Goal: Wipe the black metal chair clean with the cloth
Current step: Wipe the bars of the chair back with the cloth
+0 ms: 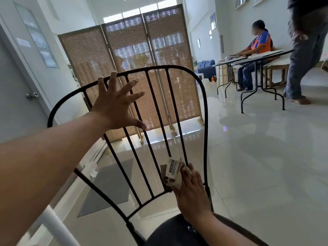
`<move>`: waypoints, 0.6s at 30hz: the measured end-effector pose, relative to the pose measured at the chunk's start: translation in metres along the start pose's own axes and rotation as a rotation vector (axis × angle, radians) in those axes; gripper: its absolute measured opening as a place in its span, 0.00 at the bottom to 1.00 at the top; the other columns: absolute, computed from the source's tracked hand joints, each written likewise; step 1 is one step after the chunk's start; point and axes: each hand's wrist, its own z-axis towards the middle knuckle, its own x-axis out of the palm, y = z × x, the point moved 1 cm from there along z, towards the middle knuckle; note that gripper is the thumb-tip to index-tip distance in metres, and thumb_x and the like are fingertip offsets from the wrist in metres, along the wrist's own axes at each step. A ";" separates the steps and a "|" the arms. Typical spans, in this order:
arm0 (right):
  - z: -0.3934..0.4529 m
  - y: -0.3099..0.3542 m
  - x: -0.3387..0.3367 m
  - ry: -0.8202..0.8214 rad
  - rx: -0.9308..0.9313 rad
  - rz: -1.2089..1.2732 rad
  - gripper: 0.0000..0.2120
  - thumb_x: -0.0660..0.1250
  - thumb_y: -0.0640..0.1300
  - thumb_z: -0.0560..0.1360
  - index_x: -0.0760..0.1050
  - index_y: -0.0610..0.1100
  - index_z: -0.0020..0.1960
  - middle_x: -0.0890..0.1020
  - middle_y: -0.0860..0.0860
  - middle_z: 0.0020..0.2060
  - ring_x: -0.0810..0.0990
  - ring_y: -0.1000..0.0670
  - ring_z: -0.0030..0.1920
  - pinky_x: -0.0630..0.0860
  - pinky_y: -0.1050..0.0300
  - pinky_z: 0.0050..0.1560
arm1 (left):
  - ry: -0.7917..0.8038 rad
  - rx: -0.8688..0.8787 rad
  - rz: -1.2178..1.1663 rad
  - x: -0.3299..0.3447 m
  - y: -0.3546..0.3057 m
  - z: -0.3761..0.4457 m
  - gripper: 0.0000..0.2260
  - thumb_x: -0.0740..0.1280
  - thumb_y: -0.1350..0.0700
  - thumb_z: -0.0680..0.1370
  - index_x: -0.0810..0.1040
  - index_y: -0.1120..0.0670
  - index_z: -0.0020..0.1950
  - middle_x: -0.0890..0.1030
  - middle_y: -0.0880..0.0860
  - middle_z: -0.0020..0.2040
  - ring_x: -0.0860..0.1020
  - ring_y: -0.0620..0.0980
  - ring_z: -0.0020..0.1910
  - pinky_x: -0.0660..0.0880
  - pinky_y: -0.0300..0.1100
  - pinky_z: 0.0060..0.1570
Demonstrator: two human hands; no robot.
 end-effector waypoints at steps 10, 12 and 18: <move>0.137 0.039 -0.084 -0.200 -0.105 0.154 0.32 0.51 0.52 0.83 0.41 0.46 0.81 0.47 0.47 0.81 0.43 0.43 0.80 0.47 0.43 0.78 | -0.002 0.002 0.011 -0.001 0.001 0.003 0.59 0.35 0.14 0.52 0.59 0.40 0.78 0.54 0.49 0.80 0.47 0.70 0.76 0.54 0.71 0.67; 0.181 0.052 -0.111 -0.204 -0.089 0.116 0.32 0.46 0.56 0.81 0.45 0.43 0.81 0.48 0.45 0.80 0.42 0.42 0.80 0.45 0.43 0.78 | -0.001 0.000 -0.002 0.000 0.002 0.002 0.58 0.34 0.15 0.52 0.57 0.39 0.78 0.54 0.50 0.80 0.45 0.71 0.76 0.52 0.71 0.68; 0.208 0.058 -0.130 -0.193 -0.072 0.106 0.31 0.48 0.57 0.84 0.44 0.44 0.81 0.46 0.48 0.81 0.37 0.45 0.79 0.41 0.45 0.78 | 0.017 -0.015 0.017 0.001 0.001 0.002 0.57 0.36 0.15 0.53 0.54 0.39 0.79 0.54 0.50 0.81 0.45 0.71 0.76 0.52 0.71 0.69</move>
